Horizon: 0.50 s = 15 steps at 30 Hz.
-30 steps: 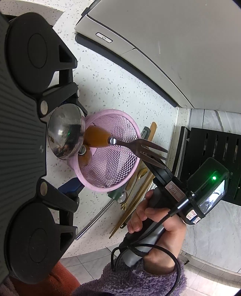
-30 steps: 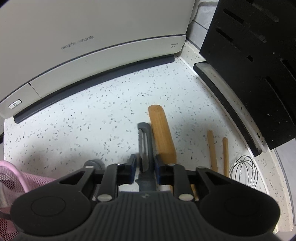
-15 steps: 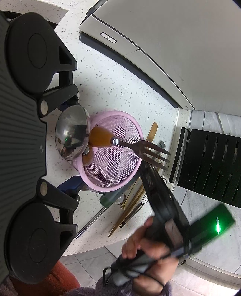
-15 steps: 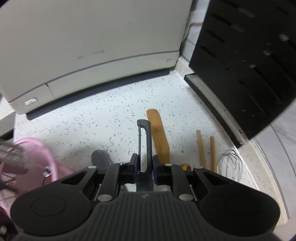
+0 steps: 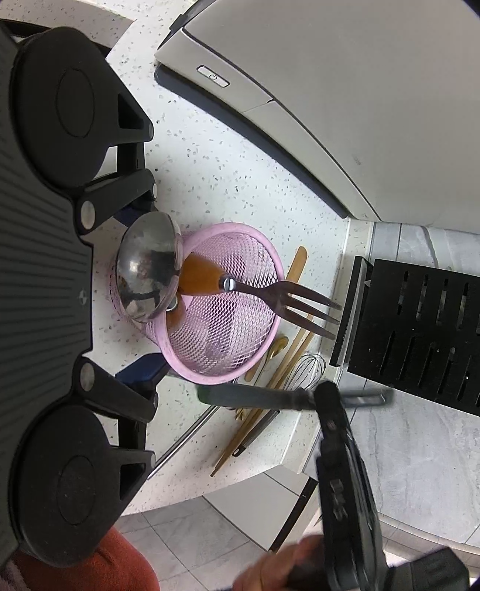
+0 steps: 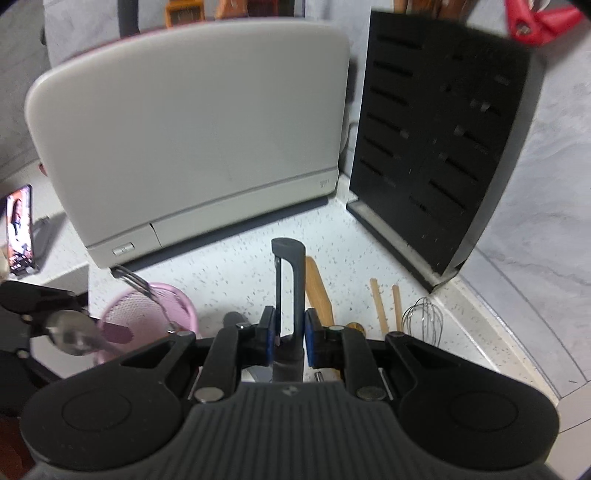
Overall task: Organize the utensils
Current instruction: 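Close the right gripper on the peeler handle and lift it, then carry the peeler over the pink cup and lower it handle-first inside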
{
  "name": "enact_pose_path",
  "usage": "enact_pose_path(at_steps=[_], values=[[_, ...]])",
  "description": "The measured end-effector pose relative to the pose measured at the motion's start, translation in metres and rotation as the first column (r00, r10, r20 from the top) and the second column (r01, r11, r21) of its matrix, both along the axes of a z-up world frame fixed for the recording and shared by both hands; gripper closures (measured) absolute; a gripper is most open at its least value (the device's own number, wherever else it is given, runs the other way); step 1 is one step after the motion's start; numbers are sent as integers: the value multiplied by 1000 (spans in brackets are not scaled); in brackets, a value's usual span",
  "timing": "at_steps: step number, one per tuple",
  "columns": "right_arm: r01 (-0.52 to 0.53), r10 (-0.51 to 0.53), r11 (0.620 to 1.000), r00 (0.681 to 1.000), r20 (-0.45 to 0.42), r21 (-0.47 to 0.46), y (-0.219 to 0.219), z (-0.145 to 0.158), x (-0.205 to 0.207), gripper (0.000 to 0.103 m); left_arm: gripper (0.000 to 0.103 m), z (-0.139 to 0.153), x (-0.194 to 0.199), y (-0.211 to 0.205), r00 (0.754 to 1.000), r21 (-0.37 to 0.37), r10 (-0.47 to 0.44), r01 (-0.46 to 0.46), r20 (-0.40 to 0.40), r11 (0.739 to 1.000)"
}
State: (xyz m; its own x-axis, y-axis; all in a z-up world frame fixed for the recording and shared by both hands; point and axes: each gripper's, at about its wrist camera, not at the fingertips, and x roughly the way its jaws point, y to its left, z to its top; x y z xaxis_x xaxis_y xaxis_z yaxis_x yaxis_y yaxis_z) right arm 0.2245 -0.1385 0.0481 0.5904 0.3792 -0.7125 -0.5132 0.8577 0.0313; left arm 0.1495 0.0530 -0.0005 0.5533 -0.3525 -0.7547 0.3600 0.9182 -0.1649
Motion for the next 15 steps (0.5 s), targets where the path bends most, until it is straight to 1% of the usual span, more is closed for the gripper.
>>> enact_pose_path(at_steps=[2,7,10,15], values=[[-2,2,1000,1000,20,10,-2,8,-7,89,15,0,-1,0,1000,-3,-1,1,14,1000],[-4,0,998,997,75,61,-11,30,-22,89,9,2,-5,-1,997,2,2,-2,75,1000],[-14,-2,991,993,120,137,-18,48,-35,89,8,1,-4,-2,996,3,6,-6,92,1000],[-84,35,967,979,201,242,-20,71,-59,89,8,-1,-6,-5,994,21,10,-13,109,1000]])
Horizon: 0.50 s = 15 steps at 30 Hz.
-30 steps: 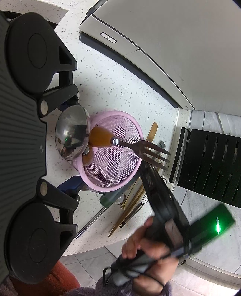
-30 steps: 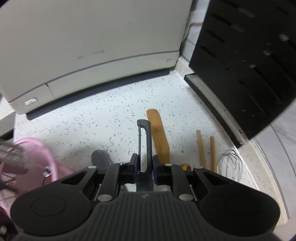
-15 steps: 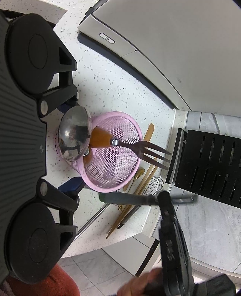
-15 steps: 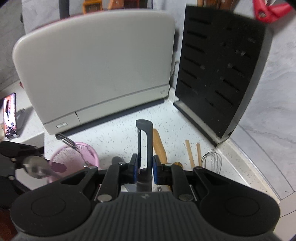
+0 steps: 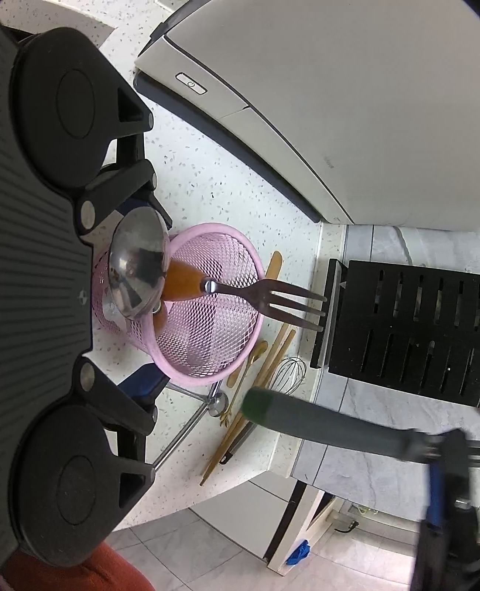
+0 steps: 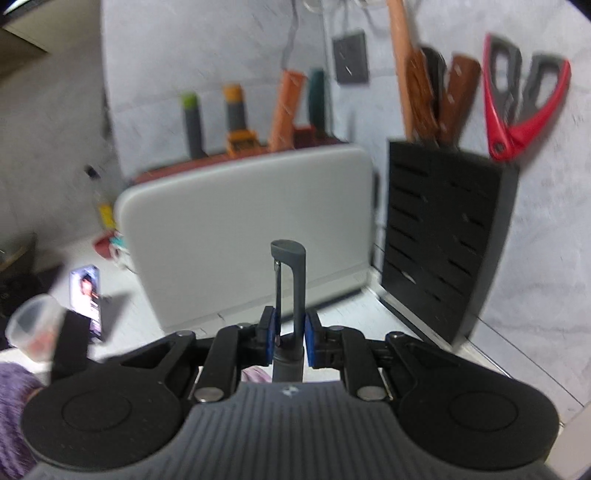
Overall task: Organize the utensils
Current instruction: 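Carry the peeler over the pink cup and lower it handle-first inside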
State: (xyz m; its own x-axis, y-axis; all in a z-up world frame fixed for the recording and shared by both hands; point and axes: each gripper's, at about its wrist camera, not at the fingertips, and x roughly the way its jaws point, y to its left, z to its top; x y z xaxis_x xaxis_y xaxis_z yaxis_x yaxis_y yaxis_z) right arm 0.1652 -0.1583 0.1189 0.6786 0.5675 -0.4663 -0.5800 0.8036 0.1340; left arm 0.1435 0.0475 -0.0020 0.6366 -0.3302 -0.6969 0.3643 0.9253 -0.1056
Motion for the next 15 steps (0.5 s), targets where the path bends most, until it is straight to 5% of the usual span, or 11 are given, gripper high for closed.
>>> enact_pose_path(at_steps=[5,15], values=[[-44,43,999,998,48,26,15,-1,-11,89,14,1,0,0,1000,-14,6,-6,-10,1000],[-76,79,996,995,-57,42,35,-42,-1,89,19,0,-3,1,1000,-18,0,0,-6,1000]])
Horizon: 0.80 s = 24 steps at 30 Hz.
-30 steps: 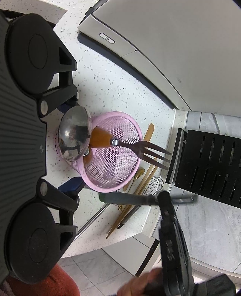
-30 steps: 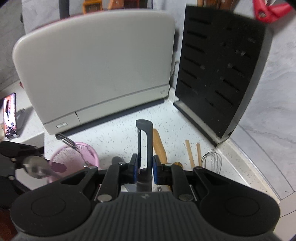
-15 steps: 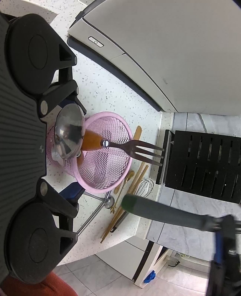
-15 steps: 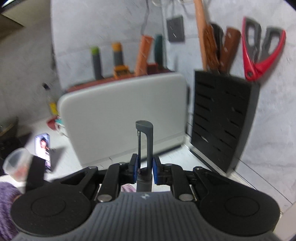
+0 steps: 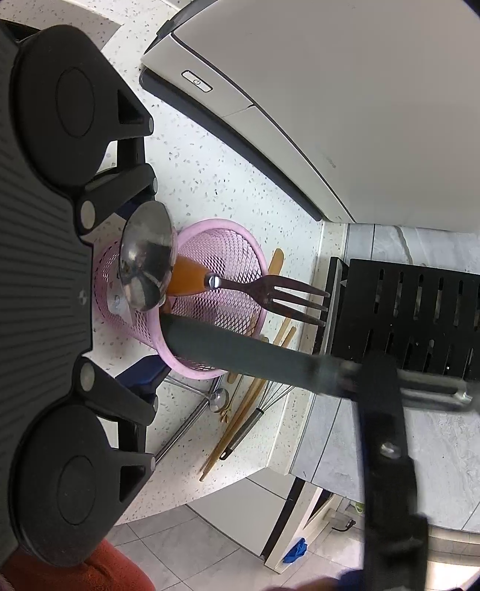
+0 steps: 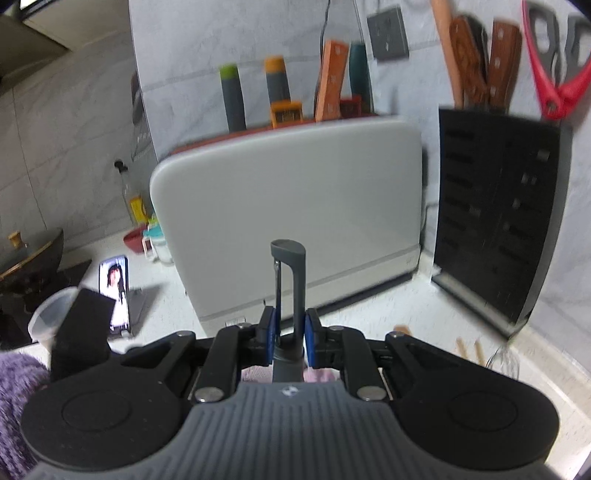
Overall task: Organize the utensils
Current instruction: 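Carry the peeler over the pink cup and lower it handle-first inside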
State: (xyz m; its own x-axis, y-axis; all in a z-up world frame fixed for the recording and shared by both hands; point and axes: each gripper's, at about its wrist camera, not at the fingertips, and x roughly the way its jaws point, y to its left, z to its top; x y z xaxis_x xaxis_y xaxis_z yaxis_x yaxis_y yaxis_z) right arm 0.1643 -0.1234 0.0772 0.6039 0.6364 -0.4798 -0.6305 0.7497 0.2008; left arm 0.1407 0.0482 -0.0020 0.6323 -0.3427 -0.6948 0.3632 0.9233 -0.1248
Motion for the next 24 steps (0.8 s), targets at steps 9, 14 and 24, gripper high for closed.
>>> enact_pose_path(at_steps=[9,14,24], values=[[-28,28,999,999,-16,-21,4,-13,2,89,19,0,0,0,1000,0,0,0,0,1000],[-43,43,999,999,0,-30,6,-15,-1,89,19,0,1,-1,1000,3,2,-2,0,1000],[-62,73,988,995,73,-142,20,-13,-9,89,19,-1,1,-1,1000,5,4,-4,-1,1000]])
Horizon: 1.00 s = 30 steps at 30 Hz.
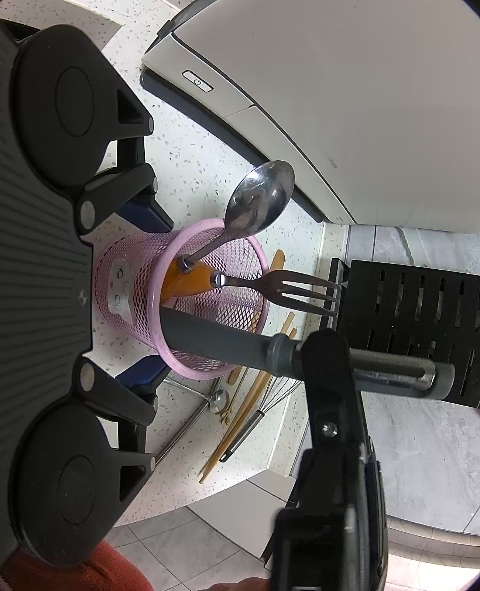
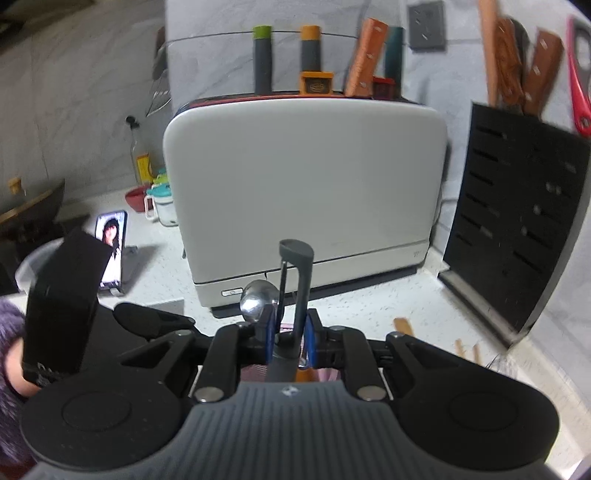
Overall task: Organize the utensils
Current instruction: 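Carry the peeler over the pink cup and lower it handle-first inside, then open the right gripper and withdraw it from the peeler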
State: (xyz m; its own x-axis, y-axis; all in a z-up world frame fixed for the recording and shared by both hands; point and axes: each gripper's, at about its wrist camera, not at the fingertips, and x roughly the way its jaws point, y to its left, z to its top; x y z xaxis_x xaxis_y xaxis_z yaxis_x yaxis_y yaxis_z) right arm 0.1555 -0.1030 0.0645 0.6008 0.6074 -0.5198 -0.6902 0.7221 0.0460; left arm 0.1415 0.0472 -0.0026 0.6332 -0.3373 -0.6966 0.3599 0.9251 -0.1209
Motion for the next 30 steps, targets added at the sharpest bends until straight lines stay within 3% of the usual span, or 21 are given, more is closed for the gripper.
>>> enact_pose_path(at_steps=[2,6,15,21,26,30], values=[[-27,27,999,999,20,-30,5,-1,-4,89,19,0,0,0,1000,0,0,0,0,1000],[-20,13,996,996,-84,-86,12,-22,9,89,19,0,1,0,1000,0,0,0,-2,1000],[-21,21,1000,988,-155,-1,0,-22,21,88,19,0,0,1,1000,-1,-1,1,-2,1000],[-20,15,999,984,-176,-30,7,-27,21,83,20,0,1,1,1000,0,-1,1,-2,1000],[-19,12,999,983,-183,-34,4,-23,20,61,20,0,1,1,1000,-1,-2,2,-2,1000],[-20,14,999,982,-186,-26,-2,-19,19,53,20,0,1,1,1000,0,-1,1,-2,1000]])
